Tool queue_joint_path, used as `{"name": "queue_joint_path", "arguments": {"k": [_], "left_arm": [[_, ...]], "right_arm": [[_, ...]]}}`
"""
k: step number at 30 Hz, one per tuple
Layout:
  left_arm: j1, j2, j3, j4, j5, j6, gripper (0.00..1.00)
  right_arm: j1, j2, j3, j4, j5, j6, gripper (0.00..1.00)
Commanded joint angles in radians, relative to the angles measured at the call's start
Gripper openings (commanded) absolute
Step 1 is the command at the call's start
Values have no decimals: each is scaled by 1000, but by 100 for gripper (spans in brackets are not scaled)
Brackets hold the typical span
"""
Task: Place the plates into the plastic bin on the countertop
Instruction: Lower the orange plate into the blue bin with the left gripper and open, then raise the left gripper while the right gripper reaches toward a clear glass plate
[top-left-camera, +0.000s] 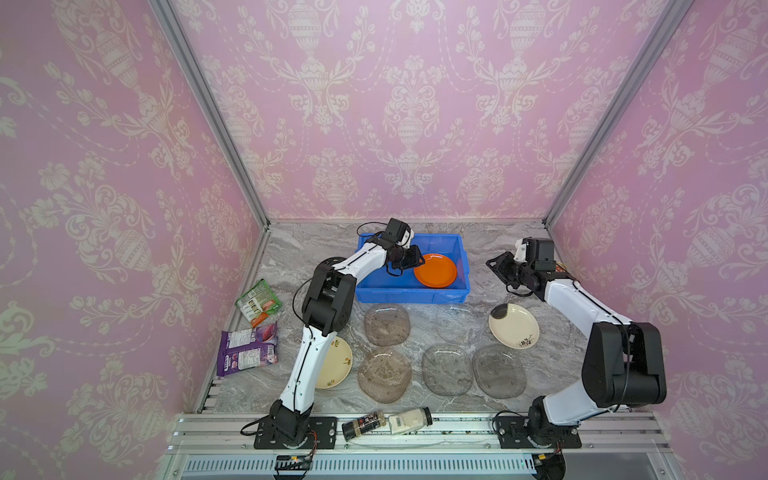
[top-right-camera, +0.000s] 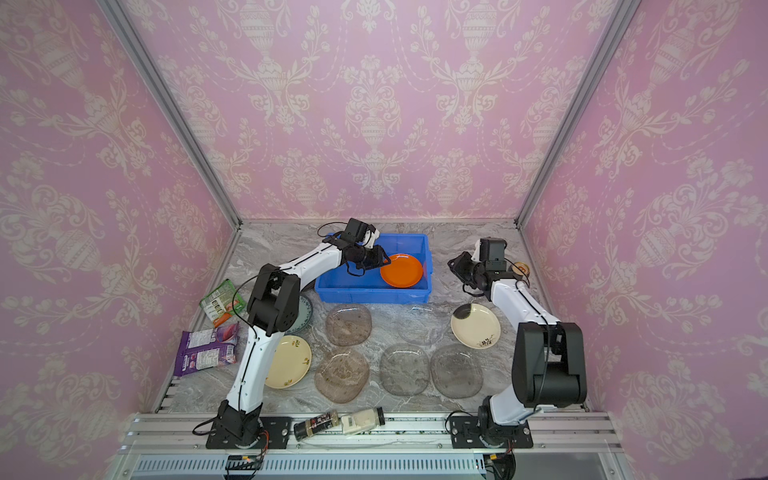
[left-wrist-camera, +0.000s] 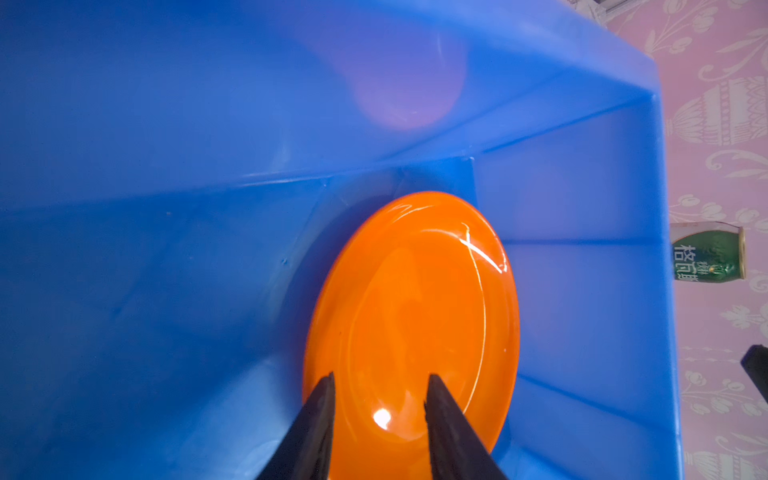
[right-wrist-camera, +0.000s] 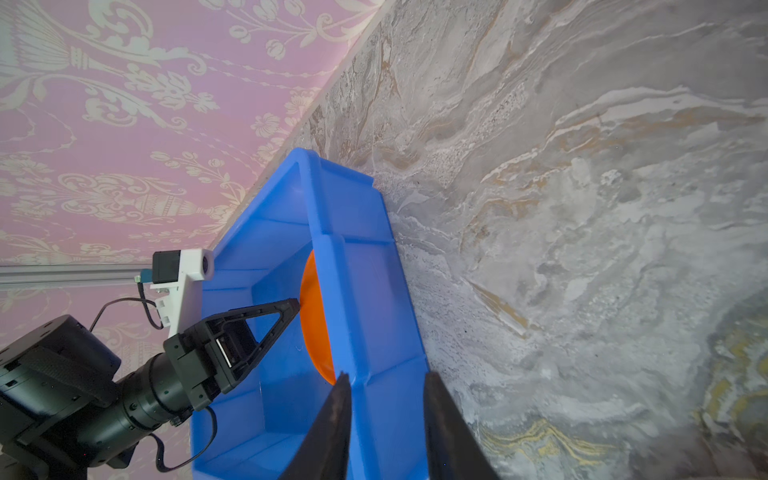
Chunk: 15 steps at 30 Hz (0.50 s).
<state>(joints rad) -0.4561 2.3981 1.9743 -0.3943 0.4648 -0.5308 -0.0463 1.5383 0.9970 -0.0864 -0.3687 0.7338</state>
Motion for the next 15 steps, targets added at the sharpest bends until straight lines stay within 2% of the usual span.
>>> {"name": "queue_joint_path", "arguments": {"k": [1, 7, 9, 10, 11, 15], "left_arm": [[-7, -17, 4, -23, -20, 43, 42], [-3, -191, -98, 41, -126, 106, 57], [-3, -258, -137, 79, -147, 111, 78], [-2, -288, -143, 82, -160, 120, 95], [-3, -315, -150, 84, -172, 129, 99], [-2, -424, -206, 135, -261, 146, 99]], "right_arm": [[3, -5, 6, 8, -20, -17, 31], [16, -32, 14, -2, -17, -37, 31], [19, -43, 14, -7, -12, -40, 31], [19, -48, 16, -11, -8, -44, 31], [20, -54, 18, -13, -5, -46, 31], [26, -67, 31, -30, -3, -60, 30]]}}
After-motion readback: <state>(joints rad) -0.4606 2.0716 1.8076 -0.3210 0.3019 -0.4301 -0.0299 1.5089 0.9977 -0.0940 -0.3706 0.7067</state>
